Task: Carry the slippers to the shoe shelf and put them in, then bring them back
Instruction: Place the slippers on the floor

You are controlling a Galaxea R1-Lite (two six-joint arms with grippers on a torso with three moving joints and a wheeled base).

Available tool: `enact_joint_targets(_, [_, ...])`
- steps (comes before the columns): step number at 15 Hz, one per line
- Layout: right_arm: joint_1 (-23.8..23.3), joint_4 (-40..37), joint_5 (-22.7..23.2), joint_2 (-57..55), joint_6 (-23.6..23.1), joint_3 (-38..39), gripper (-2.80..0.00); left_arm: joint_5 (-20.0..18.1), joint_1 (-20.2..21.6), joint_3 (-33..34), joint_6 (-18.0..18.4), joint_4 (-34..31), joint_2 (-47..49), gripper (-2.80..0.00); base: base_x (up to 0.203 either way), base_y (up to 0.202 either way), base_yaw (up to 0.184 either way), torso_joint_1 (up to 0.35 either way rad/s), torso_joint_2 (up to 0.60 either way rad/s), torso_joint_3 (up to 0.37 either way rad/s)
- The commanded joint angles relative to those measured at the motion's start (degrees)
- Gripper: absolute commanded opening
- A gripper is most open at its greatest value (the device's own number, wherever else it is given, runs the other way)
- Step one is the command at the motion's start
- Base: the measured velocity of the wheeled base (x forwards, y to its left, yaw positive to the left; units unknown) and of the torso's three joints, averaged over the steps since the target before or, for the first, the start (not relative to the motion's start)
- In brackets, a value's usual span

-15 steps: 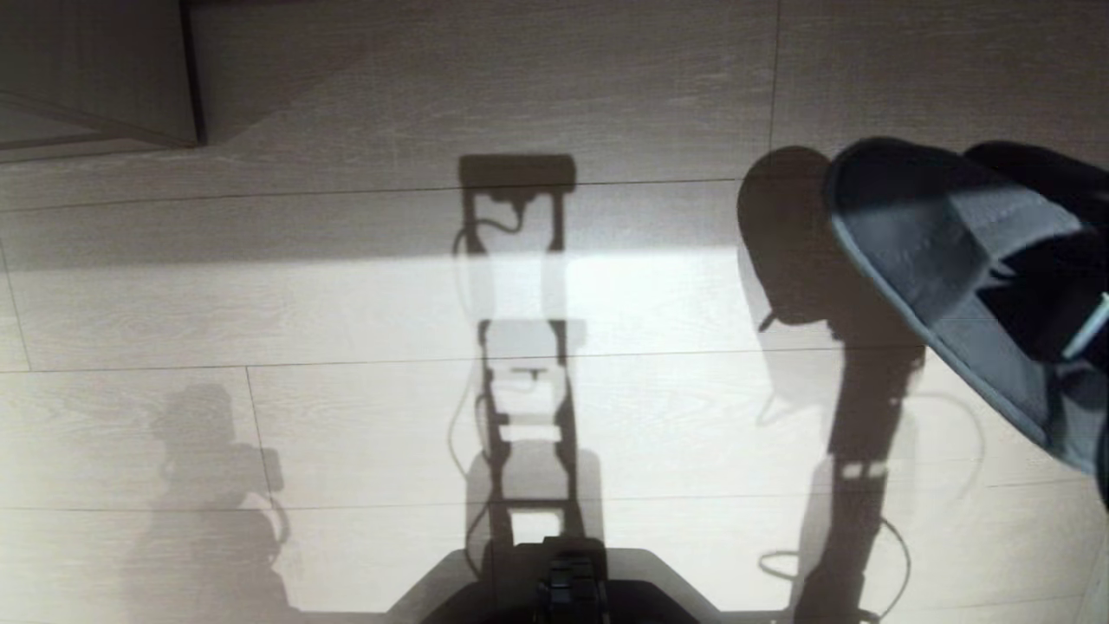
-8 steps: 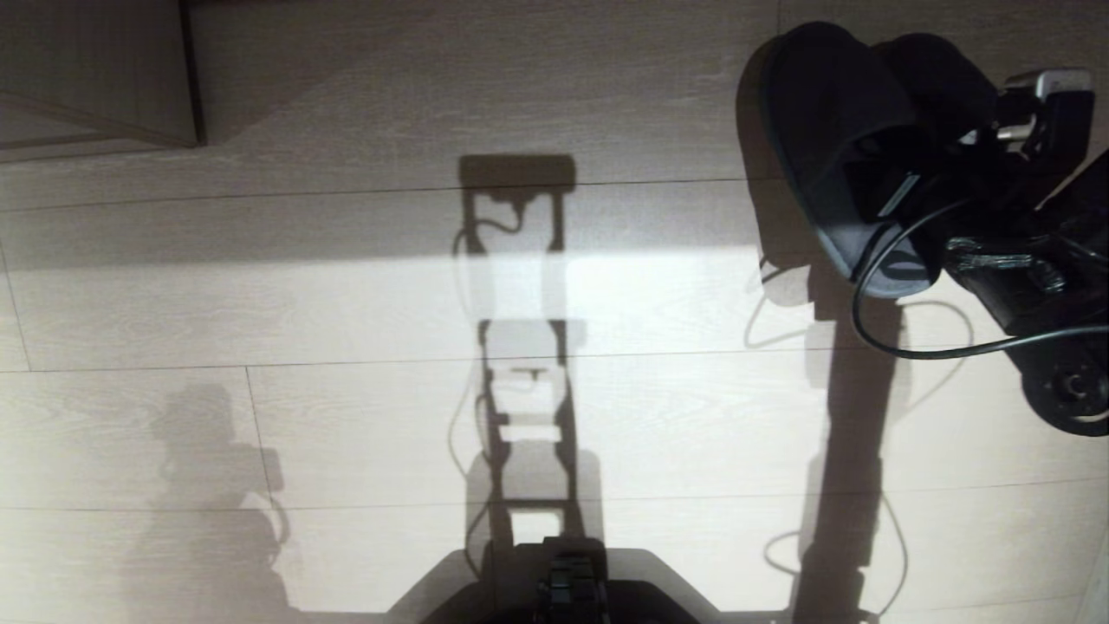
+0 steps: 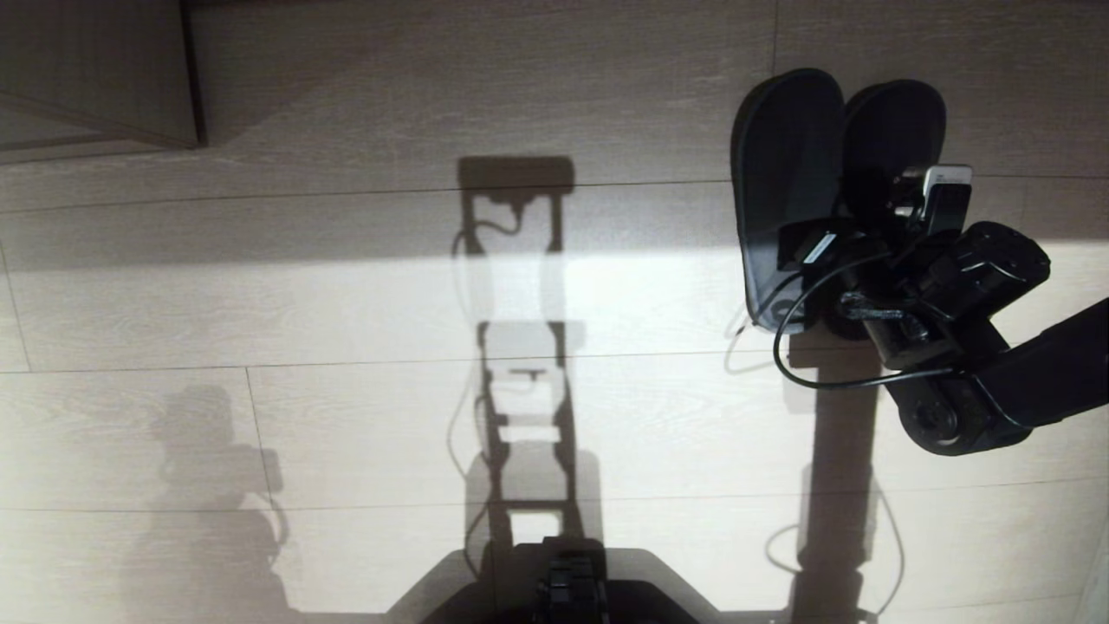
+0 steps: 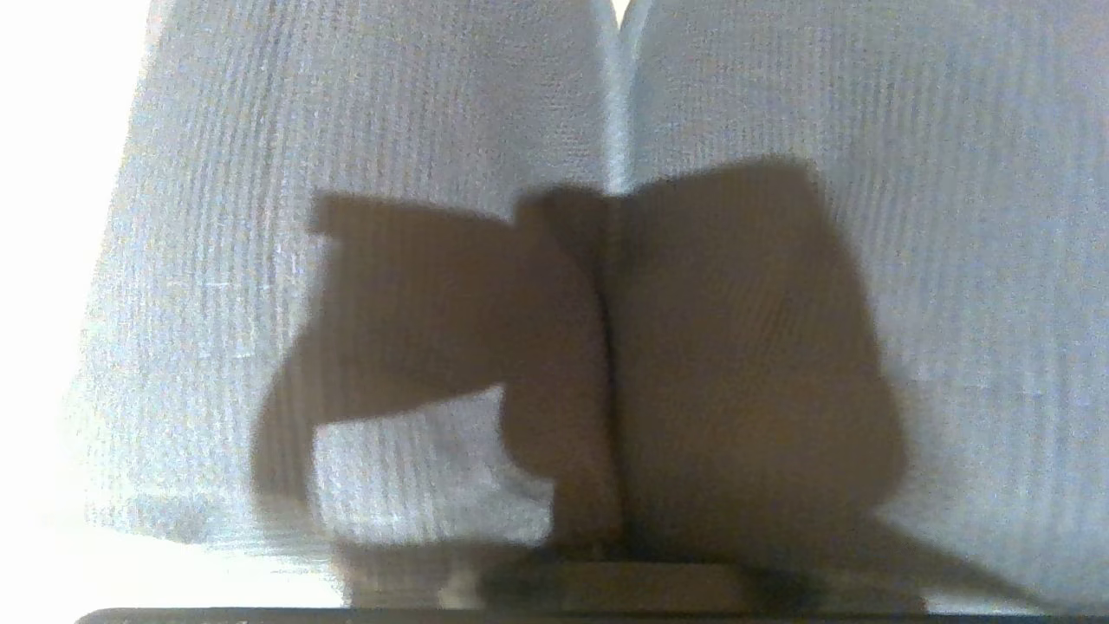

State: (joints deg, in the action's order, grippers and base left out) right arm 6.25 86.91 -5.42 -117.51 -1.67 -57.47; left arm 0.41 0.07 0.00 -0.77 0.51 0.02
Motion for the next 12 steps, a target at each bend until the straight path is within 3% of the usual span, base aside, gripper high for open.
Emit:
enact_joint_targets(1, [0.1,-0.3,-0.1,-1.9,0.0,-0.1,0.00,0.0,-0.1,0.0,0.0,0.0,0.0,-2.80,0.000,0.000,0.000,0.000,0.00,0.000])
enact_joint_targets(12, [0.0,-1.1,-1.1,2.8,-0.8,1.2,0.00,0.0,0.0,0.0,0.0,0.0,-0.1,-2.80,0.000,0.000,0.000,0.000,0.00,0.000])
